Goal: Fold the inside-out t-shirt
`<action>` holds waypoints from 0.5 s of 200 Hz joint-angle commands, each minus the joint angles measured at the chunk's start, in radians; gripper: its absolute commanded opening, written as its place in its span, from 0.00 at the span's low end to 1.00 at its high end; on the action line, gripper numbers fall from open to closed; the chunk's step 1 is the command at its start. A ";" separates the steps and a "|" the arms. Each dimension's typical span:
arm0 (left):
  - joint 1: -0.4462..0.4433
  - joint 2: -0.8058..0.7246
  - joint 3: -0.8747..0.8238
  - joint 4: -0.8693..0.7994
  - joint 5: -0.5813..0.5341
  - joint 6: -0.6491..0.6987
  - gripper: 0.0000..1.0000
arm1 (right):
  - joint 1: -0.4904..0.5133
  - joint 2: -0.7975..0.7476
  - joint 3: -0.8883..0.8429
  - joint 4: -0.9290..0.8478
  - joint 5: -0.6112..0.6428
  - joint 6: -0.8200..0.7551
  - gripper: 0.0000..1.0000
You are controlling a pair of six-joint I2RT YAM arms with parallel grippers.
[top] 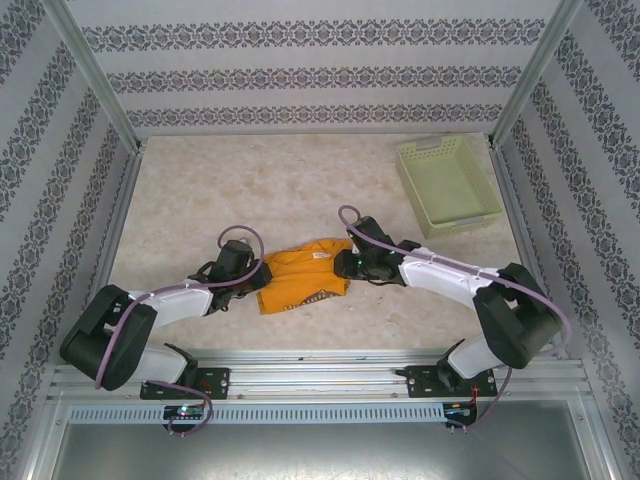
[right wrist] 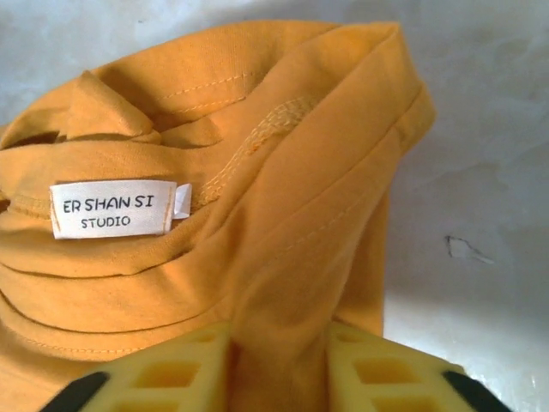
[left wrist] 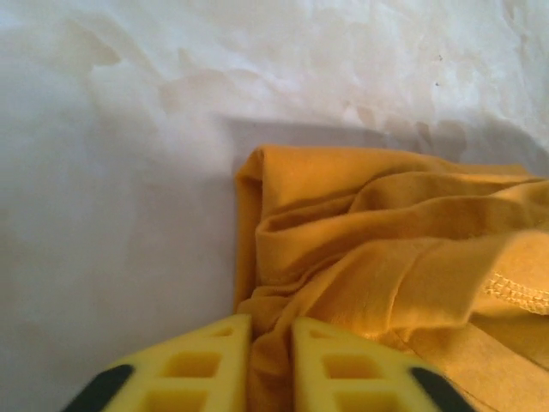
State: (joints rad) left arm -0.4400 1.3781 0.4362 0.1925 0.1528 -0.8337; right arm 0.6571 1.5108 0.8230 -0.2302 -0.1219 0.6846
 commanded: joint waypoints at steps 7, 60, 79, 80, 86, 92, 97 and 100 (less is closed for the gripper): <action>0.049 0.031 0.028 0.055 0.013 0.023 0.05 | 0.000 0.051 0.080 -0.047 0.126 -0.048 0.17; 0.081 -0.039 0.070 -0.045 0.028 0.068 0.00 | 0.019 0.051 0.136 -0.184 0.242 -0.121 0.10; 0.080 -0.125 0.092 -0.174 0.026 0.069 0.15 | 0.022 -0.001 0.125 -0.194 0.242 -0.127 0.22; 0.080 -0.130 0.094 -0.184 0.024 0.069 0.17 | 0.022 -0.004 0.124 -0.194 0.241 -0.128 0.22; 0.077 -0.159 0.106 -0.249 0.012 0.056 0.27 | 0.022 -0.019 0.118 -0.188 0.230 -0.122 0.28; 0.074 -0.188 0.113 -0.320 -0.004 0.041 0.32 | 0.022 -0.029 0.112 -0.183 0.214 -0.118 0.35; 0.067 -0.212 0.117 -0.381 -0.026 0.023 0.35 | 0.022 -0.036 0.109 -0.179 0.200 -0.113 0.39; 0.063 -0.227 0.119 -0.421 -0.038 0.011 0.37 | 0.022 -0.038 0.107 -0.179 0.192 -0.108 0.42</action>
State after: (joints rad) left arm -0.3756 1.2522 0.5106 0.0654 0.1776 -0.7910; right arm 0.6781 1.5333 0.9443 -0.3744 0.0563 0.5823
